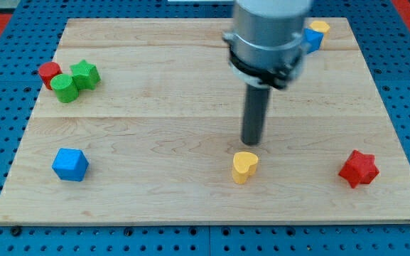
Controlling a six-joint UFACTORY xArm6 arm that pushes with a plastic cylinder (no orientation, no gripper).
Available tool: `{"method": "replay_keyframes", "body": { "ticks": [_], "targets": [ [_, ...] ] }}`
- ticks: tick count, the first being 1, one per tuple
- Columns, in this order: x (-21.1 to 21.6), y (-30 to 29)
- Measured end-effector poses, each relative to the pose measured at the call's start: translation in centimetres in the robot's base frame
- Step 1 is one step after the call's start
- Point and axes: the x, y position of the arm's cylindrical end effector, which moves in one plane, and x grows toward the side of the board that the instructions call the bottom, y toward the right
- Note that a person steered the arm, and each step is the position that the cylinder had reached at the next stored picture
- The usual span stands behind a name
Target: Move yellow heart closer to green star
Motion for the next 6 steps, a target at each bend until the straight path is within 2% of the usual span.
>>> {"method": "replay_keyframes", "body": {
  "ticks": [1,2,3,4,5,6],
  "targets": [
    [3.8,3.8],
    [7.6,3.8],
    [6.2,-1.3],
    [1.3,-6.9],
    [-0.9,-9.6],
    [0.3,-6.9]
  ]
}}
